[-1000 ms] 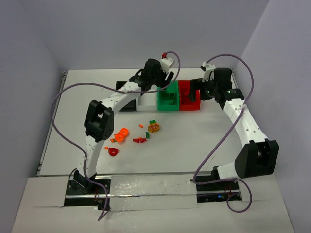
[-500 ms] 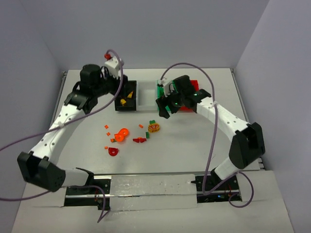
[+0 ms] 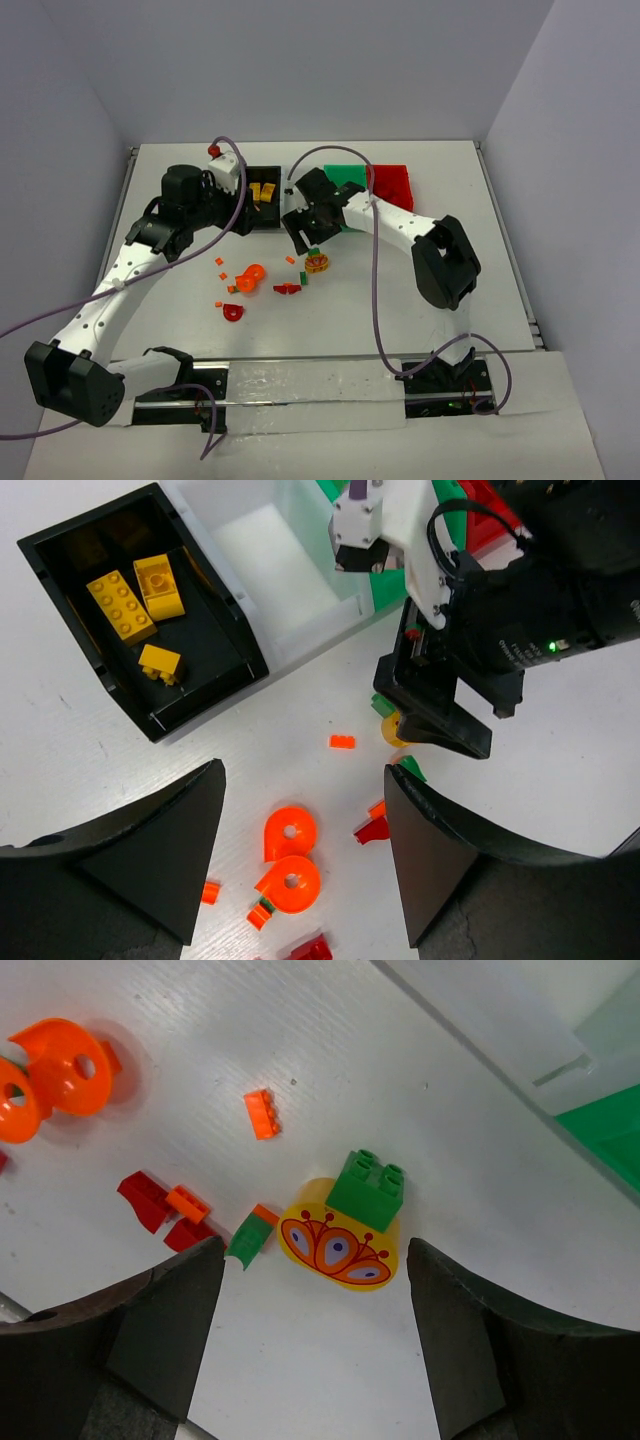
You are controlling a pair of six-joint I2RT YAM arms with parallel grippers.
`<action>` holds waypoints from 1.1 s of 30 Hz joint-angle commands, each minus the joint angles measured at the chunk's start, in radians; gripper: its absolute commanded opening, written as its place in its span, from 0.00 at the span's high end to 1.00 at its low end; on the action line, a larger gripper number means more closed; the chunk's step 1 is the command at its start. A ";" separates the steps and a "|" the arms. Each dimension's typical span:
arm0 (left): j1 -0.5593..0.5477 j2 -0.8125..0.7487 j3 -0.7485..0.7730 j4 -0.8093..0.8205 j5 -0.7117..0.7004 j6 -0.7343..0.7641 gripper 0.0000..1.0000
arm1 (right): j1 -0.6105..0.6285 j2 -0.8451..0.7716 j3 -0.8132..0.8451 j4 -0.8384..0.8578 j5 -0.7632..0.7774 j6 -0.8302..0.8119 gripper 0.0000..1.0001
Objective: Sort the legos into containers by color
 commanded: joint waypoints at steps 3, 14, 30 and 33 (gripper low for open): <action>0.006 -0.010 0.025 0.012 -0.011 -0.007 0.26 | 0.013 0.032 0.045 -0.037 0.073 0.067 0.24; 0.006 -0.009 0.031 0.007 -0.014 -0.015 0.27 | 0.004 0.124 0.080 -0.033 0.108 0.096 0.29; 0.006 -0.021 0.006 -0.005 -0.033 0.003 0.26 | -0.005 0.107 0.005 -0.011 0.094 0.097 0.52; 0.006 -0.024 0.009 -0.011 -0.033 0.008 0.26 | -0.003 0.110 -0.007 -0.010 0.107 0.087 0.48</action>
